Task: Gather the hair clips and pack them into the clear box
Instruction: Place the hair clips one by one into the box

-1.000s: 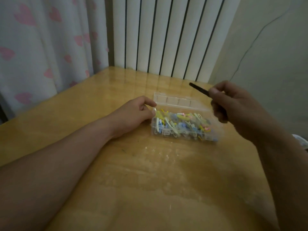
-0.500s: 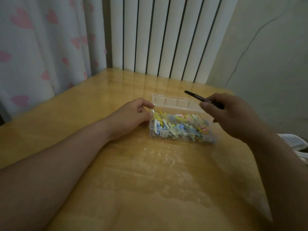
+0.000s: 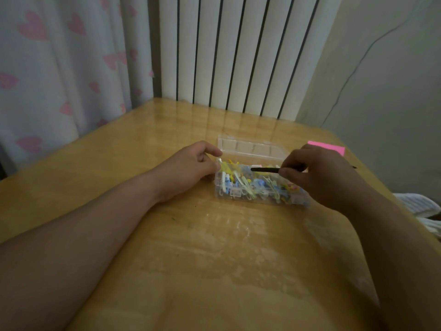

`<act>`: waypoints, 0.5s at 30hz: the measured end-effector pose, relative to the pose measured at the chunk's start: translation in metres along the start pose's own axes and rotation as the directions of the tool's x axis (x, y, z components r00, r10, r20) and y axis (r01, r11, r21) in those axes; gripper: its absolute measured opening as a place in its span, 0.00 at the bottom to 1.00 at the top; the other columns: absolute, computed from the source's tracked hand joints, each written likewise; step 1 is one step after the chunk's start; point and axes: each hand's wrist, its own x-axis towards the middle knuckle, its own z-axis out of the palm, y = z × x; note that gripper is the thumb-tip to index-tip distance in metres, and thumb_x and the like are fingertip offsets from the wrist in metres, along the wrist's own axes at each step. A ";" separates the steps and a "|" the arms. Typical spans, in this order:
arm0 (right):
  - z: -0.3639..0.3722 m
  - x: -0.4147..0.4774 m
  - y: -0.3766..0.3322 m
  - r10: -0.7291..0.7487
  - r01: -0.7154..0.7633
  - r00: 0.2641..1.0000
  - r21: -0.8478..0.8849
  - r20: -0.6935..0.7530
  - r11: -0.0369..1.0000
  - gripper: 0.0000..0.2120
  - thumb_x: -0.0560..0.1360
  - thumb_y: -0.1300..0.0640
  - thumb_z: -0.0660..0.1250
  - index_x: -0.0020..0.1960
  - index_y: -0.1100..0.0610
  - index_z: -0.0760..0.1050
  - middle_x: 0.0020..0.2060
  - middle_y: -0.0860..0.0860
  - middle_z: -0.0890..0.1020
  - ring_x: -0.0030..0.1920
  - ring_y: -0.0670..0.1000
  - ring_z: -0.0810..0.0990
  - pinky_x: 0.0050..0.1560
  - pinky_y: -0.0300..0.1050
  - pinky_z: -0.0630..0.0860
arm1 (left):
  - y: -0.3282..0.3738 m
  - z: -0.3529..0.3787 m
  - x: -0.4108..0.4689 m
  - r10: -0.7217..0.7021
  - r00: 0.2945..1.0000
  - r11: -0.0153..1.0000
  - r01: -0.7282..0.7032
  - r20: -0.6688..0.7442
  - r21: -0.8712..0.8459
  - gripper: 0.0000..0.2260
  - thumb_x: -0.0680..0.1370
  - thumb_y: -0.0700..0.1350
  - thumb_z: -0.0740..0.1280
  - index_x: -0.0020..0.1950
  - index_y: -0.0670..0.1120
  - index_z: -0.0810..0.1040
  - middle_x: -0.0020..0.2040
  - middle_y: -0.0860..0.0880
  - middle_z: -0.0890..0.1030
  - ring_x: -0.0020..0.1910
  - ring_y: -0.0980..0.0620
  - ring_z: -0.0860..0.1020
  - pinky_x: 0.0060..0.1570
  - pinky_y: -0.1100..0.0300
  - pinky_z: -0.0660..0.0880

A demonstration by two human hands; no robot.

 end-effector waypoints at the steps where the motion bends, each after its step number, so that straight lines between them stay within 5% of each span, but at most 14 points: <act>1: 0.000 0.000 0.001 -0.008 0.008 1.000 -0.025 -0.003 1.000 0.03 0.78 0.49 0.74 0.49 0.46 0.84 0.43 0.42 0.79 0.44 0.45 0.79 0.46 0.47 0.78 | 0.000 0.000 0.000 0.001 1.000 1.000 -0.001 0.001 0.002 0.11 0.82 0.48 0.71 0.64 0.56 0.79 0.47 0.49 0.85 0.49 0.53 0.84 0.61 0.47 0.80; 7: 0.006 0.002 0.005 -0.011 0.009 1.000 -0.131 -0.018 0.991 0.02 0.76 0.49 0.75 0.48 0.45 0.83 0.42 0.41 0.79 0.44 0.46 0.78 0.51 0.56 0.80 | -0.001 0.000 0.001 0.008 1.000 1.000 -0.008 0.000 -0.005 0.11 0.81 0.48 0.71 0.64 0.55 0.80 0.44 0.50 0.85 0.47 0.53 0.83 0.61 0.44 0.79; 15: 0.010 0.002 0.007 0.031 -0.025 0.999 -0.153 0.034 0.988 0.02 0.75 0.49 0.76 0.46 0.43 0.83 0.41 0.40 0.79 0.43 0.44 0.78 0.52 0.54 0.79 | -0.005 0.001 0.003 0.017 1.000 1.000 -0.017 0.004 -0.019 0.13 0.78 0.52 0.72 0.62 0.56 0.80 0.41 0.54 0.83 0.46 0.54 0.82 0.63 0.40 0.78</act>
